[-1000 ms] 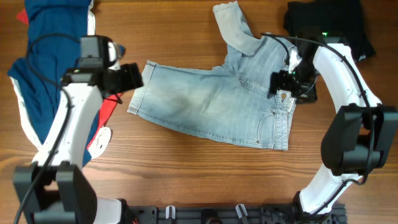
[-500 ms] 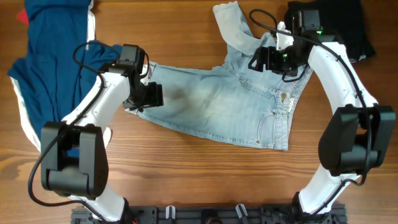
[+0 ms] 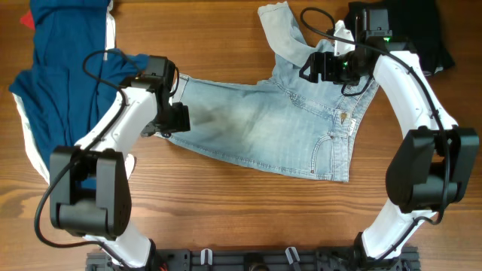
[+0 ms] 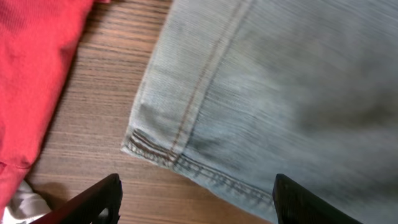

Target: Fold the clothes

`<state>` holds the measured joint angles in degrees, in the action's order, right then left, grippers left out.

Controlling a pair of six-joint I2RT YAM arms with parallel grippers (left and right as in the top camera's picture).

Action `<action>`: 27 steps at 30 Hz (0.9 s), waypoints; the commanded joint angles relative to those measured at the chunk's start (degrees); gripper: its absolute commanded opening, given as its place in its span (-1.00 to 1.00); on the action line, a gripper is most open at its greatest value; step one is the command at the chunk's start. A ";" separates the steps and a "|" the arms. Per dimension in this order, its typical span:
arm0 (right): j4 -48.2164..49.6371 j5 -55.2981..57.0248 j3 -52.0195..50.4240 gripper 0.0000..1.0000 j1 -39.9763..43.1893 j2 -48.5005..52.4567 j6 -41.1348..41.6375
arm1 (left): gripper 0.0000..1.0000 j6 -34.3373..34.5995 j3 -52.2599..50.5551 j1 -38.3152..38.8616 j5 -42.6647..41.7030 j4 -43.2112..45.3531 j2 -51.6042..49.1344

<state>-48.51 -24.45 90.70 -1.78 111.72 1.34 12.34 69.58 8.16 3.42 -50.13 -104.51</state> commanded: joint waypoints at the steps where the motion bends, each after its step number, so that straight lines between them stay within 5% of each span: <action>1: 0.42 -1.53 1.14 0.81 -0.09 -1.57 -1.33 | 0.55 1.81 -0.20 -1.18 1.81 1.29 -3.48; 8: 1.38 -1.53 1.14 0.81 -0.09 -1.57 -1.31 | 0.50 1.62 -0.20 -1.38 1.57 2.86 -6.67; 12: 1.44 -1.53 1.14 0.81 -0.09 -1.57 -1.31 | 0.06 1.60 -0.20 -1.38 -0.85 2.95 -6.95; 17: 1.44 -1.55 1.14 0.81 -0.09 -1.57 -1.29 | -0.08 1.57 -0.20 -1.44 -1.14 0.09 -6.95; 21: 1.40 -1.55 1.14 0.81 -0.09 -1.57 -1.31 | -0.54 1.64 -0.20 -1.84 -0.96 -5.42 -6.95; 27: 1.64 -1.53 1.14 0.81 -0.09 -1.57 -1.31 | -0.74 6.03 -0.20 -2.93 -1.01 -16.85 -6.95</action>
<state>-47.24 -24.45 90.70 -1.78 111.72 1.15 15.03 69.60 6.20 2.07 -62.98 -110.69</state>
